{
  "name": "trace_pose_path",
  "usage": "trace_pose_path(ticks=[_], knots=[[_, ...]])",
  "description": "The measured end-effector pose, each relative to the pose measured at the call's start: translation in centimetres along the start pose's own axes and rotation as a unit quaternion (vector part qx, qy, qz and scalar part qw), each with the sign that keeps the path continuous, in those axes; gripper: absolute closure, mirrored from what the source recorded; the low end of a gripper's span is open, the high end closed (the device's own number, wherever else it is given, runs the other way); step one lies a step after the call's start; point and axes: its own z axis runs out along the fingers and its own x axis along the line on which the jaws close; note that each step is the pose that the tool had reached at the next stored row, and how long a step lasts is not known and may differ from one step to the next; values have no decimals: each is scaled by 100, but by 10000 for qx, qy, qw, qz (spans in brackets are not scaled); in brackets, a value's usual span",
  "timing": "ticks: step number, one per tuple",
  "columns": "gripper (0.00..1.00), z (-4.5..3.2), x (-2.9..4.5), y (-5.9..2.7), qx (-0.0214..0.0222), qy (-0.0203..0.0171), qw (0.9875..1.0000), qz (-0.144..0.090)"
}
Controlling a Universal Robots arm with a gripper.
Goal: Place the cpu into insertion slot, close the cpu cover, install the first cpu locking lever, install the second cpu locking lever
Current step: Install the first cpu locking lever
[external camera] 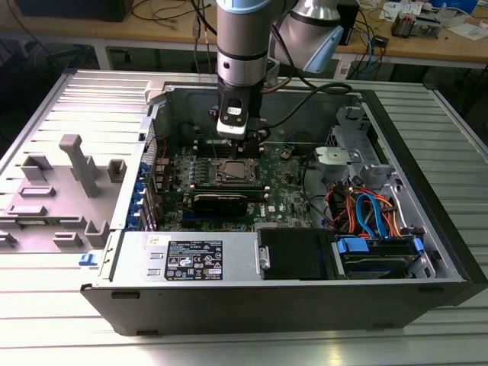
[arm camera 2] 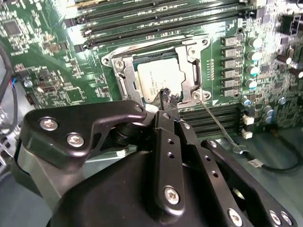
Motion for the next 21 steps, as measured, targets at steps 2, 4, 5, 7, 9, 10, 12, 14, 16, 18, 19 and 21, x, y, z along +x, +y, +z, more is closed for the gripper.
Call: trace_pose_path(ticks=[2, 4, 5, 7, 9, 10, 12, 14, 16, 18, 19, 21], knots=[[89, 0, 0, 0, 0, 0, 10000, -2], [89, 0, 2, -2, 0, 0, 10000, -4], [89, 0, 7, -6, 0, 1, 10000, -6], [89, -1, 31, -26, -1, 2, 10000, -6], [89, -1, 57, -46, -3, 5, 9999, -101], [89, -1, 57, -47, -2, 8, 9998, -215], [89, -1, 58, -48, 0, 12, 9991, -412], [89, -1, 58, -48, 1, 17, 9983, -588], [89, -1, 58, -48, 2, 21, 9969, -781], [89, -2, 58, -47, 2, 25, 9956, -940], [89, -2, 58, -48, 3, 27, 9948, -1021], [89, -20, 59, -49, 5, 30, 9935, -1135]])
